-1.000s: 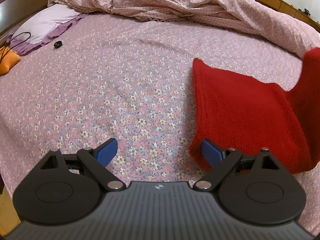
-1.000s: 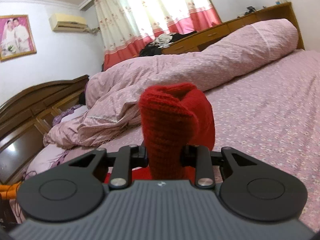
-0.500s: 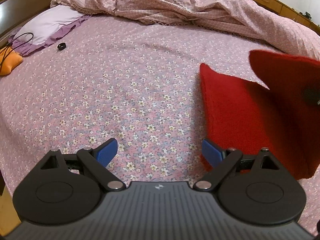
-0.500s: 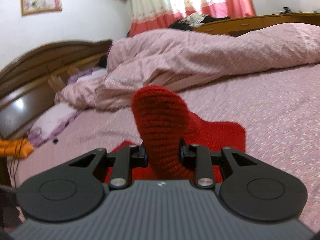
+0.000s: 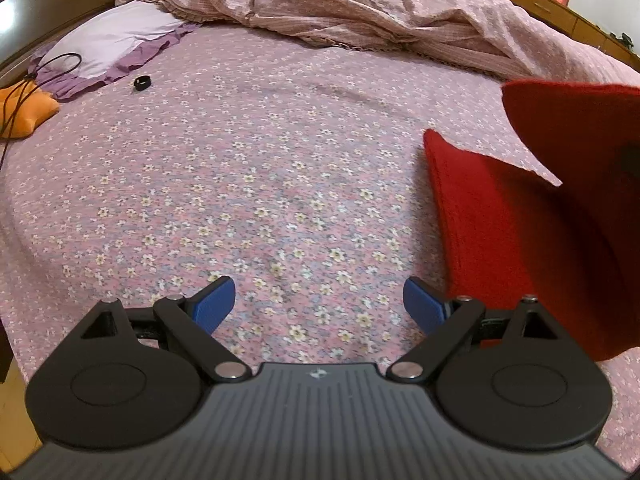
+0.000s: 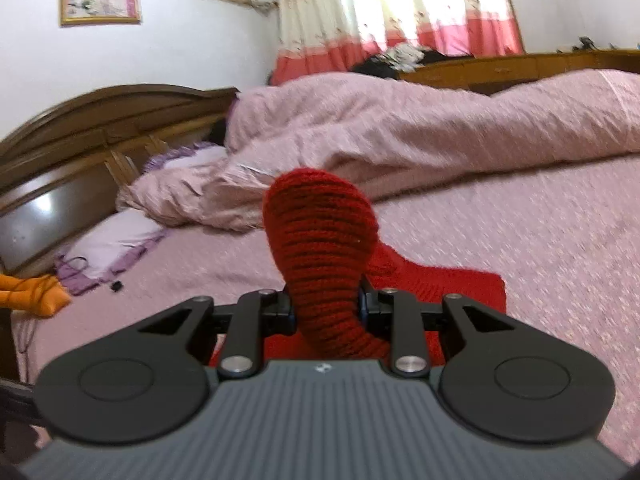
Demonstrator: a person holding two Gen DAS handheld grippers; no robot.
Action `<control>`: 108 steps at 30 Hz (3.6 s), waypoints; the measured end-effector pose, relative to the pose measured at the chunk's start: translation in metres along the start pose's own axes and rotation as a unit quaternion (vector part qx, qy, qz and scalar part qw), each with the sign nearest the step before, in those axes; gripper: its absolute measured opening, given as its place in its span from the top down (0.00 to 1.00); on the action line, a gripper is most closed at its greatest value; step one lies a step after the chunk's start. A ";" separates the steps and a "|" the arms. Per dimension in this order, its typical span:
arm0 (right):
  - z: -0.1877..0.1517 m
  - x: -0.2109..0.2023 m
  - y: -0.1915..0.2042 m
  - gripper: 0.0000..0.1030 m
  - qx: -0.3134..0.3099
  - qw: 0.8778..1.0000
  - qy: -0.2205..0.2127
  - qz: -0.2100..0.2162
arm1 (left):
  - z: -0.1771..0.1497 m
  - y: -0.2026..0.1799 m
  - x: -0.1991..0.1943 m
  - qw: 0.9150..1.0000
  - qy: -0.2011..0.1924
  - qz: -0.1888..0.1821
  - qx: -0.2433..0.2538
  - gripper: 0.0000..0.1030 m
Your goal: Fold small clothes
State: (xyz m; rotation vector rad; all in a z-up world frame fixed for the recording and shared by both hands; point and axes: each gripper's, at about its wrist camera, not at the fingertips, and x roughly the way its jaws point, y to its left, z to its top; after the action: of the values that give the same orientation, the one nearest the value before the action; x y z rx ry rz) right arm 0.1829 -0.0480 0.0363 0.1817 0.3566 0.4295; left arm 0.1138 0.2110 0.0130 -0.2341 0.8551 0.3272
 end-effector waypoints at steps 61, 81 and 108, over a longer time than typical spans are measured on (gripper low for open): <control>-0.057 -0.043 -0.103 0.33 0.274 0.958 0.074 -0.035 | 0.039 -0.139 -0.007 0.985 -0.040 -0.078 0.145 0.10; -0.055 -0.030 -0.112 0.29 0.270 0.959 0.090 -0.016 | 0.033 -0.151 0.002 0.978 -0.058 -0.080 0.181 0.28; -0.057 0.020 -0.148 0.29 0.347 0.926 0.108 0.102 | 0.039 -0.127 -0.026 0.974 -0.112 -0.155 0.118 0.76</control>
State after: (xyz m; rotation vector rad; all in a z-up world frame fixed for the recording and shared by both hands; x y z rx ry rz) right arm 0.2338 -0.1657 -0.0590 0.8755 0.7059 0.5162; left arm 0.1722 0.1014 0.0667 -0.1033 0.6147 -0.0418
